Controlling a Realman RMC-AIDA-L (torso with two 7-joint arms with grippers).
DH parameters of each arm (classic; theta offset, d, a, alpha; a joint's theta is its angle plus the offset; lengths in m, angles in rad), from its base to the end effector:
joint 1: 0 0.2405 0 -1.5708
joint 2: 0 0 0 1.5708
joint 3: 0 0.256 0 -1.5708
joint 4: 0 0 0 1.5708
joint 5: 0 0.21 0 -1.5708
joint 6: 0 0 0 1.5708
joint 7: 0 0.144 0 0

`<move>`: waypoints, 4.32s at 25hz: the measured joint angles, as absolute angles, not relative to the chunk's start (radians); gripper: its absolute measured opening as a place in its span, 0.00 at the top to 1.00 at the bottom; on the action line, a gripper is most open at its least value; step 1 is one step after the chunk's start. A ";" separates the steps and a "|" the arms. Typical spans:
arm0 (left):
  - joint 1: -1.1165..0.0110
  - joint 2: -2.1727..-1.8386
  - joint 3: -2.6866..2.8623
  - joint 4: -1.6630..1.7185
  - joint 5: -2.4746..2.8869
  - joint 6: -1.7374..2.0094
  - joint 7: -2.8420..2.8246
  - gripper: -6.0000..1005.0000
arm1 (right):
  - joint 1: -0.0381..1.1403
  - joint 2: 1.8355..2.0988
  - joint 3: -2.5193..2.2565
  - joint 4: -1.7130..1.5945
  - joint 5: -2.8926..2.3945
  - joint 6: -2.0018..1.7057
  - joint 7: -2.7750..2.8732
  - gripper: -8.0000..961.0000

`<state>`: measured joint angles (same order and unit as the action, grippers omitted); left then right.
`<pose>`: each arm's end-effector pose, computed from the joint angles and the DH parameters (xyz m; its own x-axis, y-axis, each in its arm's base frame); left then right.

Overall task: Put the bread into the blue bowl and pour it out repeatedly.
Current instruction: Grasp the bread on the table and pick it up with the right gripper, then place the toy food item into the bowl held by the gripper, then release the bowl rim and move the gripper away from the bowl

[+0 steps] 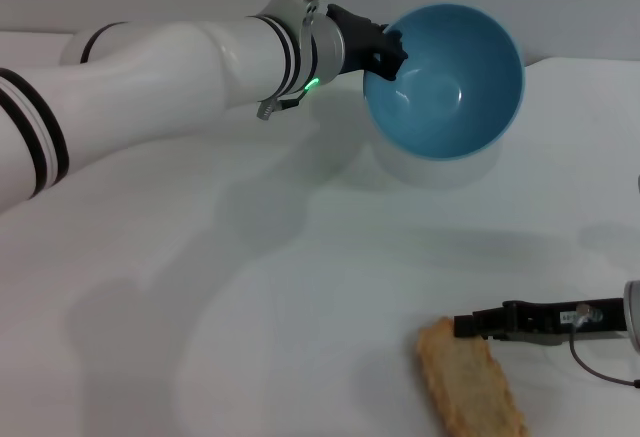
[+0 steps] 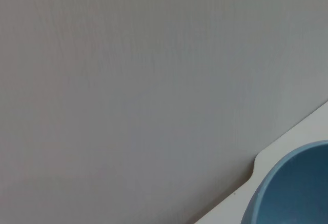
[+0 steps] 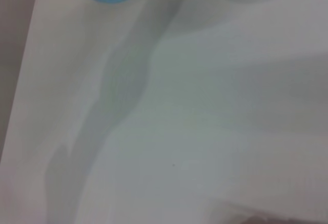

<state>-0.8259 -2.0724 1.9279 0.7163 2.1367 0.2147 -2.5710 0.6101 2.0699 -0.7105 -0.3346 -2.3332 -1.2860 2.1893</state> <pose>-0.1397 0.4392 -0.1030 0.8875 0.3437 0.3070 0.4599 -0.6200 -0.6356 0.3086 0.3019 -0.0728 0.1592 -0.9731 -0.1667 -0.9831 -0.1717 0.0637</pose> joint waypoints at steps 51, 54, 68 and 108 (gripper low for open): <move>-0.847 -2.074 1.917 0.753 1.968 0.635 -2.566 0.99 | 0.559 2.061 -0.630 -0.557 -1.905 -1.414 1.926 0.86; -0.843 -2.072 1.917 0.752 1.968 0.633 -2.567 0.99 | 0.554 2.061 -0.628 -0.555 -1.903 -1.406 1.926 0.81; -0.861 -2.073 1.958 0.711 1.971 0.683 -2.562 0.99 | 0.421 2.050 -0.554 -0.667 -1.716 -1.400 1.914 0.58; -0.817 -2.064 1.992 0.812 2.082 0.541 -2.589 0.50 | 0.402 2.060 -0.526 -0.601 -1.718 -1.260 1.792 0.54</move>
<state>-0.8167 -2.0645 1.9918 0.8120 2.0822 0.5408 -2.5892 0.4018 2.0601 -0.5262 -0.6010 -1.7181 -1.2601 1.7916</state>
